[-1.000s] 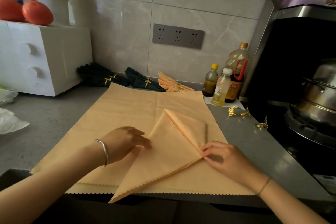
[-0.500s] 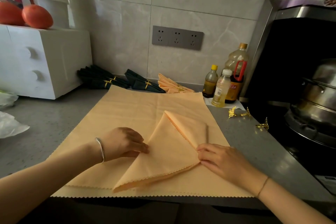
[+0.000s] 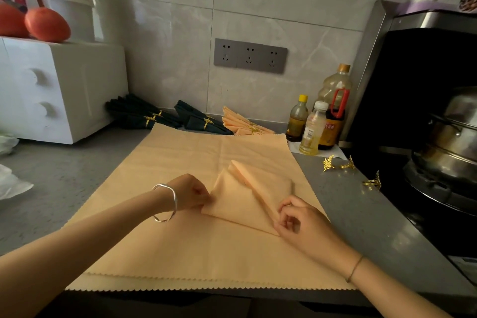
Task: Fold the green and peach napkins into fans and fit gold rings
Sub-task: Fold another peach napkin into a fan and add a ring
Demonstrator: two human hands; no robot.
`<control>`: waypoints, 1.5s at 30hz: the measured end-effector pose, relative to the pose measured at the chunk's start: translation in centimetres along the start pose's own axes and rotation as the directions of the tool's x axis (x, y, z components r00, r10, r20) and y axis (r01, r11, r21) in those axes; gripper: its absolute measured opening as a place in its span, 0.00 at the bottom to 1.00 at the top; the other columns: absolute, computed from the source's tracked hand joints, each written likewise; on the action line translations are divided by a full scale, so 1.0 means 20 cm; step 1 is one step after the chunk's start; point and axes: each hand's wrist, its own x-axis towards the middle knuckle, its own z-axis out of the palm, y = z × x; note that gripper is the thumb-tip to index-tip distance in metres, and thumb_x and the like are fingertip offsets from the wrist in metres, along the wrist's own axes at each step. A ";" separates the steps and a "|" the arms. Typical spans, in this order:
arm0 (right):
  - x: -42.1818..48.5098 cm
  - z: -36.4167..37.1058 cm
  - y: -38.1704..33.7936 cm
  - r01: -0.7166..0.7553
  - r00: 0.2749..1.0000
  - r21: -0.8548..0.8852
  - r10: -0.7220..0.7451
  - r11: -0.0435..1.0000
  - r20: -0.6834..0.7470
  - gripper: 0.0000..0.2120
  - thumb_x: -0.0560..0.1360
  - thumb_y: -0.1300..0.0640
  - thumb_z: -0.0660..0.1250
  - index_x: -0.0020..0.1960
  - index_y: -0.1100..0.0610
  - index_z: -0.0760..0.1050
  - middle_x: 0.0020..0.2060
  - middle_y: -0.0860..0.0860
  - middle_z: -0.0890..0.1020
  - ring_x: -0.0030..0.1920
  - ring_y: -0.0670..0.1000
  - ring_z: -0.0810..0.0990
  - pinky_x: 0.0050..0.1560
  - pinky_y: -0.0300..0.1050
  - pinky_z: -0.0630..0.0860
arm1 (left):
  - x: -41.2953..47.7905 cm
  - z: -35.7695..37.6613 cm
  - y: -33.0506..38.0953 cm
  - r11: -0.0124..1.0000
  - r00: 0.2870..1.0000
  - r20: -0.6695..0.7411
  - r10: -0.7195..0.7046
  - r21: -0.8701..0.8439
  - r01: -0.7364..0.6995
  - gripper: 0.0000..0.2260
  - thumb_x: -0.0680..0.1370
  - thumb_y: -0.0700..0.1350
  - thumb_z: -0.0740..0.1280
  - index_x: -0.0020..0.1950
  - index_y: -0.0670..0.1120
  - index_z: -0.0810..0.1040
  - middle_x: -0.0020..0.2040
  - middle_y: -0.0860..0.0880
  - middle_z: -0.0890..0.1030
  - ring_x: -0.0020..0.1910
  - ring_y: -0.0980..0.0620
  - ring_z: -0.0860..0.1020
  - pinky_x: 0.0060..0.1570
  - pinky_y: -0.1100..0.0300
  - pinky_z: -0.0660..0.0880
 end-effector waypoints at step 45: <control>0.44 0.11 0.22 -0.354 0.870 0.366 0.446 0.861 -0.208 0.07 0.75 0.60 0.63 0.50 0.51 0.68 0.34 0.48 0.74 0.38 0.52 0.74 0.39 0.46 0.69 | -0.05 0.41 0.42 0.937 1.000 -0.001 -0.025 0.349 0.024 0.26 0.84 0.52 0.45 0.78 0.43 0.41 0.78 0.45 0.42 0.77 0.48 0.41 0.73 0.56 0.38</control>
